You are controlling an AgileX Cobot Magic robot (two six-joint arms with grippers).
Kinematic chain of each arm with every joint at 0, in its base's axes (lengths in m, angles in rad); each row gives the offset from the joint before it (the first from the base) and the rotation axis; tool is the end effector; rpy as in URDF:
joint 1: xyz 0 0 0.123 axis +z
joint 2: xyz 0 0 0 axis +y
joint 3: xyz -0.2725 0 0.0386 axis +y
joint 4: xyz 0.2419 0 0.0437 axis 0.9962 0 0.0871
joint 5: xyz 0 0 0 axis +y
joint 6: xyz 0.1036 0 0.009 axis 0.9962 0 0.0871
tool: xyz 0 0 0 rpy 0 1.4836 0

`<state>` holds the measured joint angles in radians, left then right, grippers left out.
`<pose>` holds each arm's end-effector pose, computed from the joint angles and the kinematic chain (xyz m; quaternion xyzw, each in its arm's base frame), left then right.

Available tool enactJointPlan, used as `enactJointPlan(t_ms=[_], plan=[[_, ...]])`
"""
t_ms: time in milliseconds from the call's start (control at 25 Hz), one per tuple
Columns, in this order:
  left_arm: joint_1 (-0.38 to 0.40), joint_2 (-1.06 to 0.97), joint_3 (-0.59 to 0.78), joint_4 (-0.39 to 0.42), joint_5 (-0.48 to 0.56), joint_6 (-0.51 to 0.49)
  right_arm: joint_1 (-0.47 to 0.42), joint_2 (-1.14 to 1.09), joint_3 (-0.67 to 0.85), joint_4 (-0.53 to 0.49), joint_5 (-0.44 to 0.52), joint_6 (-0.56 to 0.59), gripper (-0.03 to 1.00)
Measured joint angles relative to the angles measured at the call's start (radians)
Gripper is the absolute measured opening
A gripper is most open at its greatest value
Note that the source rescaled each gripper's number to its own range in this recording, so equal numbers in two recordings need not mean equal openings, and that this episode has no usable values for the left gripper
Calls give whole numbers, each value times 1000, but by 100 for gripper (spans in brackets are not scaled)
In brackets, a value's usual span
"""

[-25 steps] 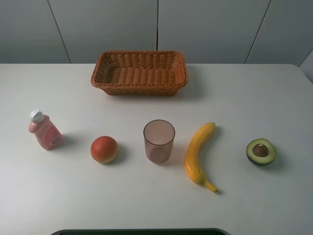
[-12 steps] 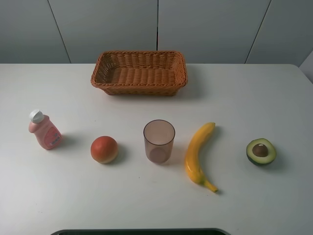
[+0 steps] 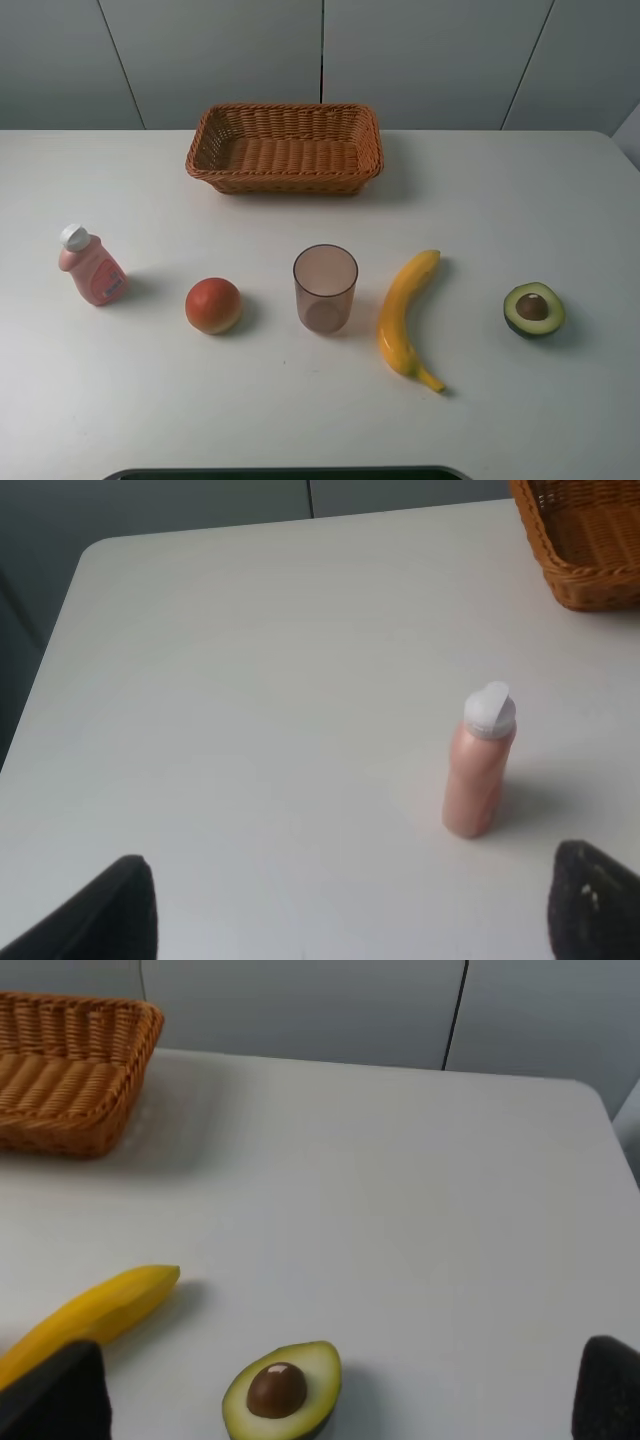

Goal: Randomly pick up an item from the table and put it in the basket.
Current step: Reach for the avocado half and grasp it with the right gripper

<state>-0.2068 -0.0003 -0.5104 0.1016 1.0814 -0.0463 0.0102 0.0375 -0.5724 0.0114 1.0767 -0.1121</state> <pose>0.0107 0.0073 0.2699 0.0658 0.8522 -0.0149 0.5189 0.0084 0.0011 0.2870 -0.0522 0.8466 -0.0213 0.5292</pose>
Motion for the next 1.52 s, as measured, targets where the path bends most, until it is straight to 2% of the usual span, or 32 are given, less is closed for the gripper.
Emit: enactJointPlan(t_ms=[280,600,840,1000,1280,1520], plan=[[0,0,0,0,0,0,0,296,-162,-42,-91,-7,100],[0,0,0,0,0,0,0,816,-354,8,-50,-9,100],[0,0,0,0,0,0,0,1174,-359,29,-33,-11,100],[0,0,0,0,0,0,0,1347,-359,44,-61,-13,100],[0,0,0,0,0,0,0,1487,-263,79,-223,-13,100],[0,0,0,0,0,0,0,1538,-178,107,-315,-6,100]])
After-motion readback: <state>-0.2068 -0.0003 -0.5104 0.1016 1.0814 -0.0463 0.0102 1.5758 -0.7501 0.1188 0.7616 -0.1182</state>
